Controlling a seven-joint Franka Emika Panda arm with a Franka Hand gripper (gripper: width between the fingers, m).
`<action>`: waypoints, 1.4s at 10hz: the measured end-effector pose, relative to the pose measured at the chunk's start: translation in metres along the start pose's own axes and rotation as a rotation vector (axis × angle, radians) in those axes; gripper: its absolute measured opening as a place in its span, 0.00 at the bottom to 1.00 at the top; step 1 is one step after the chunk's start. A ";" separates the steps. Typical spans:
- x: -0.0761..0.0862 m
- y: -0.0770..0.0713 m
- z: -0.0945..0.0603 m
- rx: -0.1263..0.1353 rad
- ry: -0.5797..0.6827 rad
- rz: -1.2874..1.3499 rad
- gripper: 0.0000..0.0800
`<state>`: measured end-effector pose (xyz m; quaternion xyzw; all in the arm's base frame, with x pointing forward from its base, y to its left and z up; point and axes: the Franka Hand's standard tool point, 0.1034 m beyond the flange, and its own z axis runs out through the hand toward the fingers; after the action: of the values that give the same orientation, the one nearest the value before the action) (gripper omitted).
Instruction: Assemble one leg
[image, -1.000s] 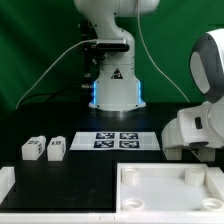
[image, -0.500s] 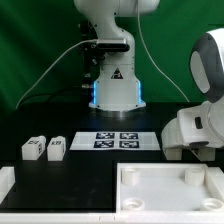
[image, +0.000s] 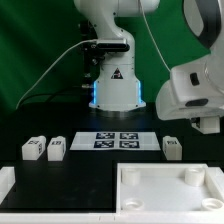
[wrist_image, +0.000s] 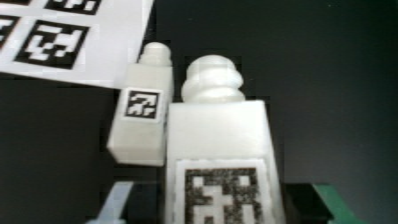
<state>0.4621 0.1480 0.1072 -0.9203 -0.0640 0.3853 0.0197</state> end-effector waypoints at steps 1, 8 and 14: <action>-0.006 0.006 -0.012 0.002 0.024 -0.009 0.36; 0.016 0.035 -0.092 -0.058 0.404 -0.101 0.36; 0.046 0.049 -0.164 -0.091 1.035 -0.159 0.36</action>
Offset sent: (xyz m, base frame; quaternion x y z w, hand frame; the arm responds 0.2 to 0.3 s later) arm 0.0000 0.0000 0.0000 0.0000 0.0899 0.0000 0.9960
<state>0.6162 0.1076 0.1858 -0.9825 -0.1321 -0.1257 0.0380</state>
